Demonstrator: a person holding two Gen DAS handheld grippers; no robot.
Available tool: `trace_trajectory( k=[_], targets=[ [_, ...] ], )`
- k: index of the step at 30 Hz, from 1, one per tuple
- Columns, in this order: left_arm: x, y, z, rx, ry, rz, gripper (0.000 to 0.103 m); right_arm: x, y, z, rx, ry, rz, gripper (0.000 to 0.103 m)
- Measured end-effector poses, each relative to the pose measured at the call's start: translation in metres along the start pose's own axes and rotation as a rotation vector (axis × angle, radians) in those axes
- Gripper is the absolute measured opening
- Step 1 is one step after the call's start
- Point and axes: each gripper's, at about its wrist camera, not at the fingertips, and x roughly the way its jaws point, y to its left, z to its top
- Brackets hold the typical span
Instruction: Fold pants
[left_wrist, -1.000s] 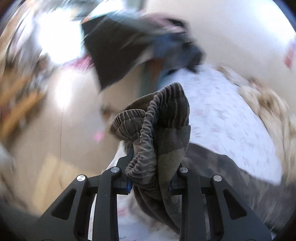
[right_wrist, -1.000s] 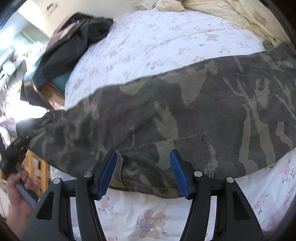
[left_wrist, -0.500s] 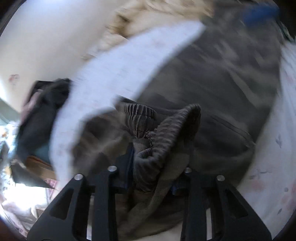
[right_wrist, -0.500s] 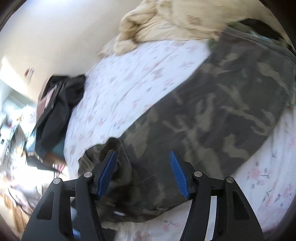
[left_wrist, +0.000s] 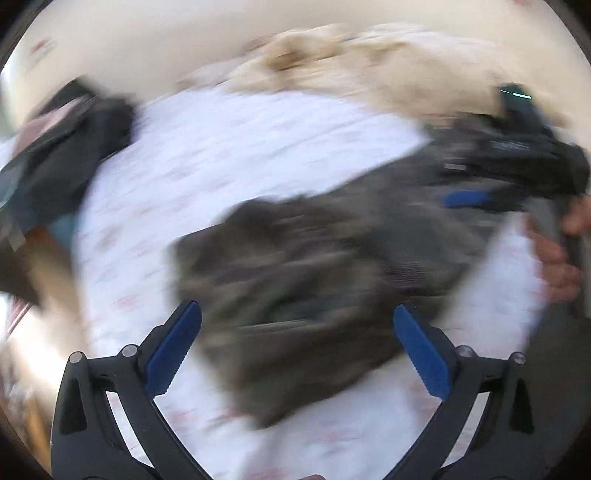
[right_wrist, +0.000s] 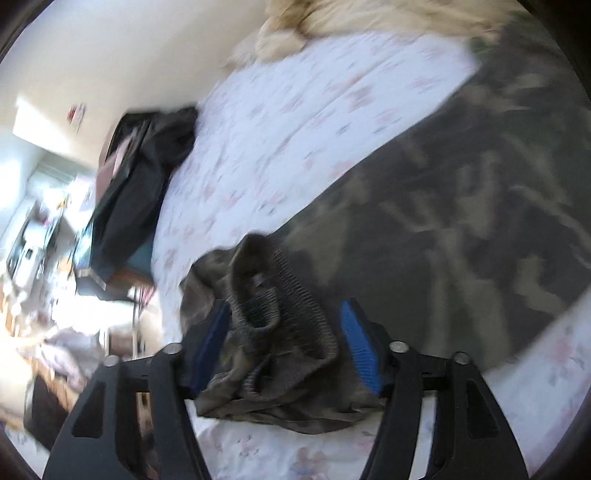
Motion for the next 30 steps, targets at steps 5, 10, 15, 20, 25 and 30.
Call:
trace_trajectory(
  k=[5, 10, 15, 20, 25, 30],
  targets=[
    [0.036, 0.083, -0.011, -0.328, 0.103, 0.146, 0.102, 0.064, 0.03, 0.015, -0.104, 0.184, -0.05, 0.072],
    [0.077, 0.09, -0.027, -0.427, 0.23, 0.073, 0.102, 0.107, 0.045, 0.01, -0.215, 0.235, -0.13, 0.028],
    [0.094, 0.085, -0.031, -0.414, 0.285, 0.082, 0.102, 0.092, 0.057, 0.003, -0.217, 0.23, -0.036, 0.007],
    [0.082, 0.092, -0.025, -0.472, 0.255, 0.076, 0.102, 0.028, 0.058, -0.004, -0.139, 0.142, 0.071, 0.006],
    [0.107, 0.074, -0.031, -0.385, 0.35, 0.073, 0.103, 0.069, 0.001, -0.028, -0.011, 0.313, -0.154, 0.008],
    [0.126, 0.059, -0.04, -0.325, 0.406, 0.111, 0.103, 0.075, -0.005, -0.024, -0.006, 0.365, -0.175, 0.037]
  ],
)
